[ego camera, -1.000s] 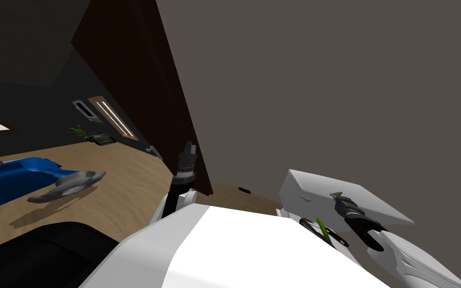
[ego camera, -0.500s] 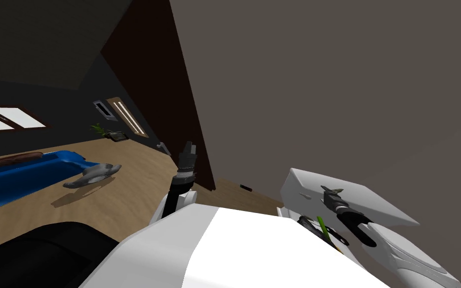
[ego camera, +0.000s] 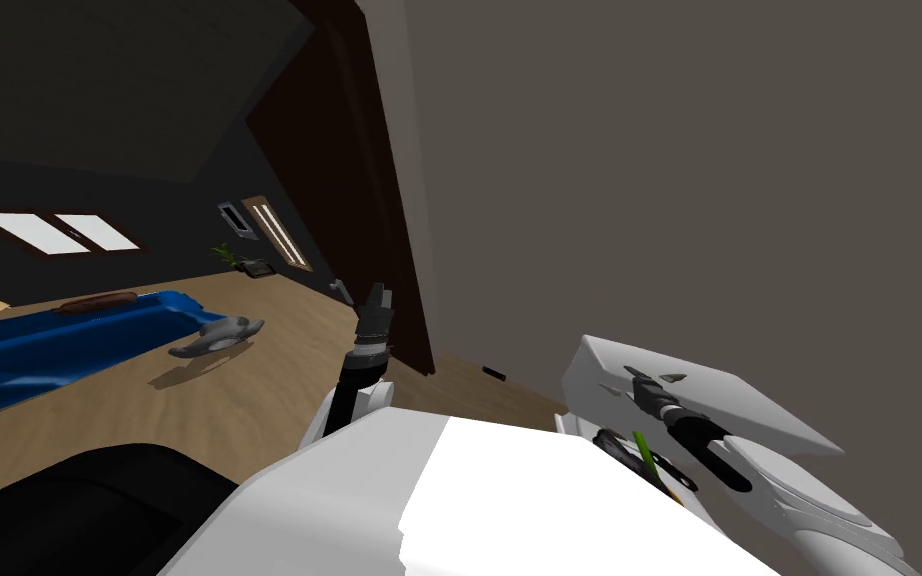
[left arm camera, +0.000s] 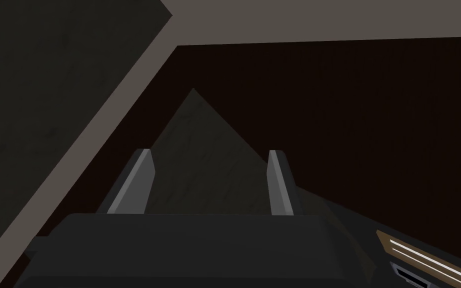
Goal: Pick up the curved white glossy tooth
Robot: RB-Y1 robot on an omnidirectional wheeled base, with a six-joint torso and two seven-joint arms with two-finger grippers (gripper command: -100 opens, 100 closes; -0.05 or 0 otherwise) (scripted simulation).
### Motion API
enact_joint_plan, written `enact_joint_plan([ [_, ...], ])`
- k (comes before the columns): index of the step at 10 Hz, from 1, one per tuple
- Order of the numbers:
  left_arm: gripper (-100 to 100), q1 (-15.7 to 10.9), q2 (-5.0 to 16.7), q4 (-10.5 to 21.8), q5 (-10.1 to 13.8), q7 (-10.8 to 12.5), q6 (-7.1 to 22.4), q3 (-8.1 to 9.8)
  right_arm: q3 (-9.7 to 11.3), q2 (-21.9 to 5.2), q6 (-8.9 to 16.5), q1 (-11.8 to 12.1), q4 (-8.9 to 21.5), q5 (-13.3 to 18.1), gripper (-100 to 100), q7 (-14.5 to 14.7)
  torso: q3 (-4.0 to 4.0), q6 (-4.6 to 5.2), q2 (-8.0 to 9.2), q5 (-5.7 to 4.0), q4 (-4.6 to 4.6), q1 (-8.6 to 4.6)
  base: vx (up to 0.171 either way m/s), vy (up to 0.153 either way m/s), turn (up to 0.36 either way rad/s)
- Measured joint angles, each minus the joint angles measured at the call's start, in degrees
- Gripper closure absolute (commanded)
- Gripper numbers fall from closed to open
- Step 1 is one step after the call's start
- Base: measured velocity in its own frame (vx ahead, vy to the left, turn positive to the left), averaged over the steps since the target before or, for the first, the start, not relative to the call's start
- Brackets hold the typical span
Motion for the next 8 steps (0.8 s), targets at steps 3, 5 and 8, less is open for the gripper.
enact_joint_plan([
  [3,0,0.0,0.0,0.0,0.0,0.0,0.0,0.01,2.5,-1.8,-3.6,0.7,-0.8,0.4,-100,-1.6,-0.01,0.03,-0.04,-0.03,0.0,-0.16,-0.085,-0.071,0.092],
  [5,0,0.0,0.0,0.0,0.0,0.0,0.0,0.01,3.7,-2.9,-5.4,1.3,-1.3,0.7,-100,-3.3,-0.05,0.03,-0.1,-0.04,-0.02,-0.13,-0.059,-0.065,0.076],
  [8,0,0.0,0.0,0.0,0.0,0.0,0.0,0.01,4.7,-4.8,-9.2,1.7,-0.7,0.6,-100,-4.6,-0.09,0.02,-0.16,-0.06,-0.03,-0.29,-0.053,-0.098,0.094],
])
